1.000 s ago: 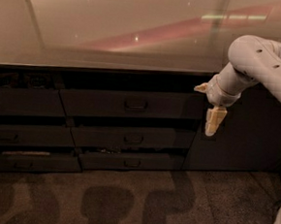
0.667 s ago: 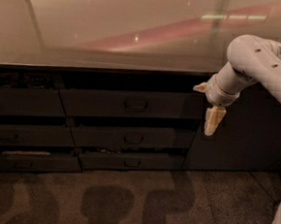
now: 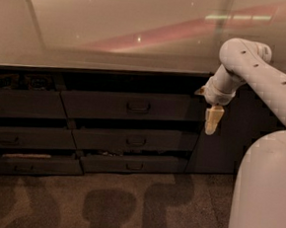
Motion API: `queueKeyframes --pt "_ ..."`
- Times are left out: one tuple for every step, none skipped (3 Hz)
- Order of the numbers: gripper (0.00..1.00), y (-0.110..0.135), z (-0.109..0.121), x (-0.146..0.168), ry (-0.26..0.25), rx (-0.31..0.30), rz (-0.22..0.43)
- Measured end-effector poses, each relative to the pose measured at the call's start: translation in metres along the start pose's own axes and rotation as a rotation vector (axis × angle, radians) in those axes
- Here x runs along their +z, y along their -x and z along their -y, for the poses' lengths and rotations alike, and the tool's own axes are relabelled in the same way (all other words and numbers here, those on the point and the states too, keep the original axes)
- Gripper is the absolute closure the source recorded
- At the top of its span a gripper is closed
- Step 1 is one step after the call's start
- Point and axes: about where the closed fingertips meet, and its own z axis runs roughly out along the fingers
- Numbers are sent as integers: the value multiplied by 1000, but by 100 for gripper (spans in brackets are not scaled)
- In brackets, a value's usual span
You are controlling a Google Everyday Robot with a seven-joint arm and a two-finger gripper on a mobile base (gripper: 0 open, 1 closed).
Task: Open top drawer
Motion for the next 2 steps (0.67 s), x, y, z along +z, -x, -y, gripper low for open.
queueKeyframes --pt "0 0 0 1 0 -2 0" --pt "0 12 -11 26 -71 -73 -4"
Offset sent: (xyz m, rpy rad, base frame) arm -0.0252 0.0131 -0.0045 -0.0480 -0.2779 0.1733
